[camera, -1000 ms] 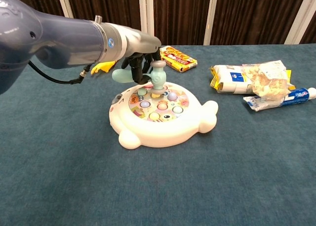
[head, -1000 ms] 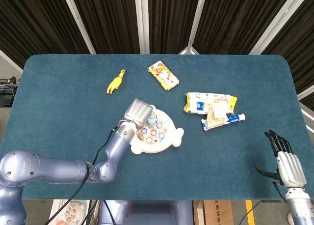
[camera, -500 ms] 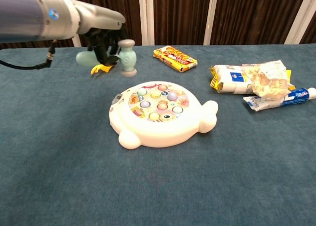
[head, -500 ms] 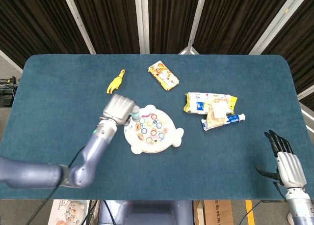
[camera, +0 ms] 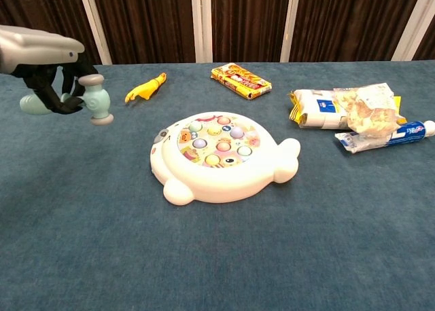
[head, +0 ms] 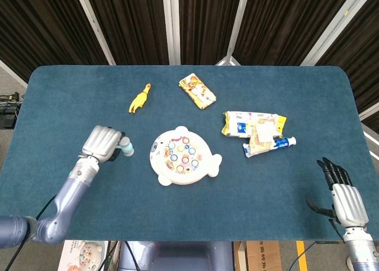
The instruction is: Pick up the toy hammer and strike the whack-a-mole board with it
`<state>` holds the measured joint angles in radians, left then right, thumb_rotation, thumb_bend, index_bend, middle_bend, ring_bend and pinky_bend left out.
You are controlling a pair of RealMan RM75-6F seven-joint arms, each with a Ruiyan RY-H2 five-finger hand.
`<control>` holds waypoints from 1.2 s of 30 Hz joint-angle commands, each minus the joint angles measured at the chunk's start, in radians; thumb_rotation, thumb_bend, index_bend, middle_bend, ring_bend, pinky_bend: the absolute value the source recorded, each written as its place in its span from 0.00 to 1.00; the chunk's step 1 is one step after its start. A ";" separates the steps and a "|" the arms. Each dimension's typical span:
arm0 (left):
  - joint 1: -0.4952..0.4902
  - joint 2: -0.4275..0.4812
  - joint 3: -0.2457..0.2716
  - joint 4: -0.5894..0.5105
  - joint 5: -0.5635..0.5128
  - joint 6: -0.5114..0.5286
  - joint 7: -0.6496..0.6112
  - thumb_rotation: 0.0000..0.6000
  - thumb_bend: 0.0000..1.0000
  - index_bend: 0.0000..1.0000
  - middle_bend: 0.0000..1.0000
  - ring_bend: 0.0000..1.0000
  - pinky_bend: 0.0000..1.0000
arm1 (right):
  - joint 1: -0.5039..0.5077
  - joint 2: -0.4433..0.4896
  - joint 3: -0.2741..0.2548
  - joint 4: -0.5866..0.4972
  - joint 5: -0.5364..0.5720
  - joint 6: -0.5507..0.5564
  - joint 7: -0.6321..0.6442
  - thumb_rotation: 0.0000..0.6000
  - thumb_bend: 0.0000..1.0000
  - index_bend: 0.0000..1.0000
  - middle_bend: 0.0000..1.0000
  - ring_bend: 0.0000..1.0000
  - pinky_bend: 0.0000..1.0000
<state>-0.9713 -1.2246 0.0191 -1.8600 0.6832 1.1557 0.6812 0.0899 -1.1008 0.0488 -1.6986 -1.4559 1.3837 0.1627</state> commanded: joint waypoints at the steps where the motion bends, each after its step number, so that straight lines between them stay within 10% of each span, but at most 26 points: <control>1: 0.074 -0.012 0.057 0.061 0.121 0.018 -0.077 1.00 0.74 0.65 0.57 0.44 0.56 | -0.001 -0.001 -0.002 0.000 -0.004 0.003 -0.004 1.00 0.23 0.00 0.00 0.00 0.00; 12: 0.197 -0.116 0.123 0.292 0.399 0.050 -0.215 1.00 0.74 0.64 0.57 0.44 0.56 | -0.004 -0.003 -0.003 0.002 -0.011 0.013 -0.013 1.00 0.23 0.00 0.00 0.00 0.00; 36: 0.332 -0.284 0.070 0.572 0.526 0.021 -0.325 1.00 0.73 0.60 0.56 0.43 0.54 | -0.005 -0.005 -0.004 -0.002 -0.017 0.018 -0.020 1.00 0.23 0.00 0.00 0.00 0.00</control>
<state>-0.6427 -1.5052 0.0922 -1.2920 1.2062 1.1794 0.3596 0.0848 -1.1053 0.0446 -1.7010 -1.4726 1.4019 0.1424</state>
